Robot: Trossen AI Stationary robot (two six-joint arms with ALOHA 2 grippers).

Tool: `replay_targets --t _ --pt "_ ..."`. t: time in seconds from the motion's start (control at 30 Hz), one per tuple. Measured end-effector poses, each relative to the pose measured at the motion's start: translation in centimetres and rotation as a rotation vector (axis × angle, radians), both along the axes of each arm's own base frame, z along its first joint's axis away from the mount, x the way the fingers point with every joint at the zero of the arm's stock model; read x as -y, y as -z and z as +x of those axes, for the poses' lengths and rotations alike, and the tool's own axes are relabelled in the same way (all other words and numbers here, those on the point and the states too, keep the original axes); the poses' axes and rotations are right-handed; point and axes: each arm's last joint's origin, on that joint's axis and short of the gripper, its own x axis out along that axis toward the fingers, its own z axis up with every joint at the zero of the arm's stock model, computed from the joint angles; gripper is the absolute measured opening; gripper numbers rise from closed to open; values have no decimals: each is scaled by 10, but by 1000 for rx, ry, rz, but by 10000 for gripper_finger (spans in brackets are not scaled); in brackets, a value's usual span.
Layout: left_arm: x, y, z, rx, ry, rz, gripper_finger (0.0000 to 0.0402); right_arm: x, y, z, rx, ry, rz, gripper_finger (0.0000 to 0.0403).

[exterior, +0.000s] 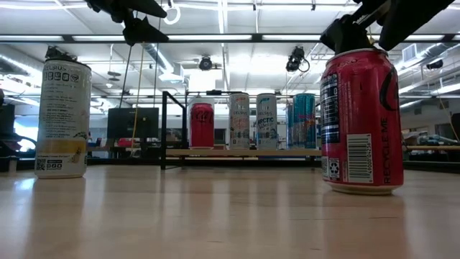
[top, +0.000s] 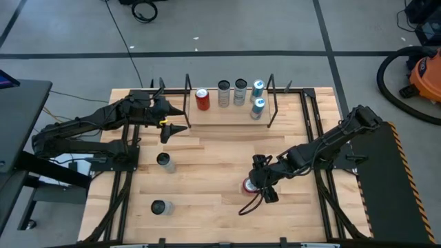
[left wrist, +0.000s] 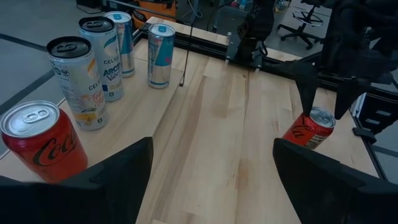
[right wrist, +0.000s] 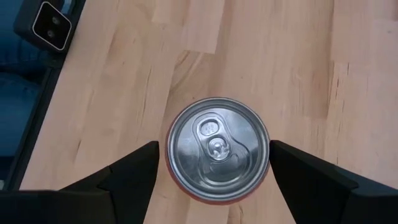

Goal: Place canned beverage on shelf
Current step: Put the red soda can on the shelf

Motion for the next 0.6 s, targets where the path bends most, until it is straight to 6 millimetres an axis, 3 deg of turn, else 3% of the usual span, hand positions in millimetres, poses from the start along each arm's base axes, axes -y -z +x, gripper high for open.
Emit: replay_targets --t 0.3,0.6 --pt "0 0 0 0 0 0 332 1 0 1 1 -58 -8 318" --pt "0 0 0 1 0 1 332 1 -3 4 44 -86 4 391"
